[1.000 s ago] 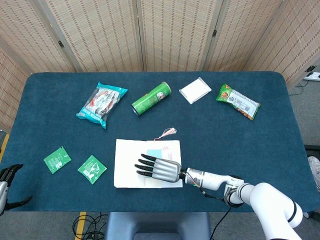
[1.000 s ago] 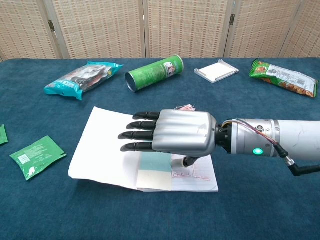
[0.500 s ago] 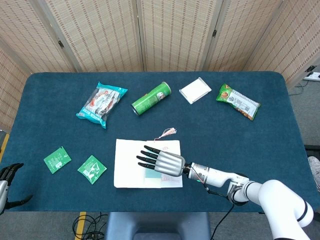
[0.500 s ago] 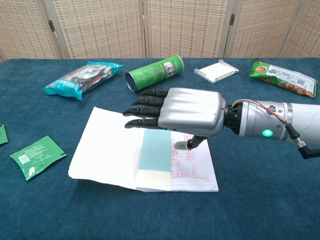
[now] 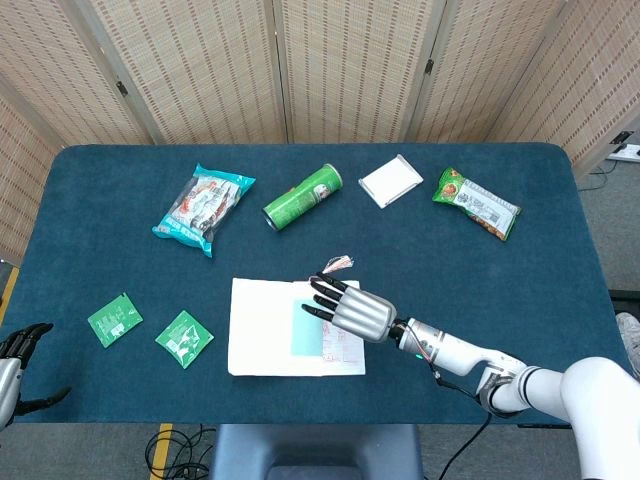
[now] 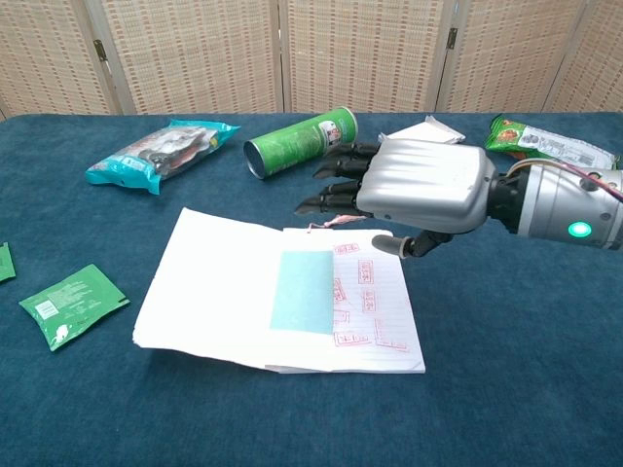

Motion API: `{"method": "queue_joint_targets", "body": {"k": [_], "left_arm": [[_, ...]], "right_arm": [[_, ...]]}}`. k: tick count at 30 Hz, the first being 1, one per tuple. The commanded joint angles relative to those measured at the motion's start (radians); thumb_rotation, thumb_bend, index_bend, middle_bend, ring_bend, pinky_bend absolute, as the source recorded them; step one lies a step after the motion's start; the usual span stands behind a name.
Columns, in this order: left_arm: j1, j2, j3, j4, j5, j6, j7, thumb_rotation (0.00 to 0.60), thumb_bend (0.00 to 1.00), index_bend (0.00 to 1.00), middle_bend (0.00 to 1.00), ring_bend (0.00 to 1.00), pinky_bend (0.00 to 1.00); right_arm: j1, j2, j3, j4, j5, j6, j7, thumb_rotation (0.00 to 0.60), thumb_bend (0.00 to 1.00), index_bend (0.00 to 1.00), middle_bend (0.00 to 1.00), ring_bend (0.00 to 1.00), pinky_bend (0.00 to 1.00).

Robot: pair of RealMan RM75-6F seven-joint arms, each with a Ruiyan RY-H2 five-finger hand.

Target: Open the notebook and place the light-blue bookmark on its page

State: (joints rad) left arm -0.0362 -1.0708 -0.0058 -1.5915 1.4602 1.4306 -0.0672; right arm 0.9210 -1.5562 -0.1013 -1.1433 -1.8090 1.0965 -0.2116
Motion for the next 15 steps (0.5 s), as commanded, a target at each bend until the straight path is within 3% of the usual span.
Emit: {"method": "queue_joint_targets", "body": {"k": [1, 7, 15], "left_arm": [[-0.001, 0.001, 0.000, -0.002, 0.002, 0.001, 0.002, 0.600, 0.15, 0.16, 0.17, 0.15, 0.23], [-0.004, 0.001, -0.001, -0.009, 0.008, 0.004, 0.008, 0.600, 0.15, 0.16, 0.17, 0.15, 0.23], [-0.005, 0.003, 0.000, -0.018, 0.008, 0.006, 0.017, 0.600, 0.15, 0.16, 0.17, 0.15, 0.23]], "right_arm": [[-0.016, 0.034, 0.002, -0.045, 0.011, -0.005, -0.016, 0.600, 0.48, 0.16, 0.28, 0.16, 0.11], [-0.029, 0.065, -0.004, -0.091, -0.004, 0.002, -0.023, 0.600, 0.55, 0.19, 0.38, 0.35, 0.27], [-0.021, 0.082, -0.021, -0.149, -0.035, -0.029, -0.016, 0.600, 0.68, 0.19, 0.61, 0.64, 0.60]]}}
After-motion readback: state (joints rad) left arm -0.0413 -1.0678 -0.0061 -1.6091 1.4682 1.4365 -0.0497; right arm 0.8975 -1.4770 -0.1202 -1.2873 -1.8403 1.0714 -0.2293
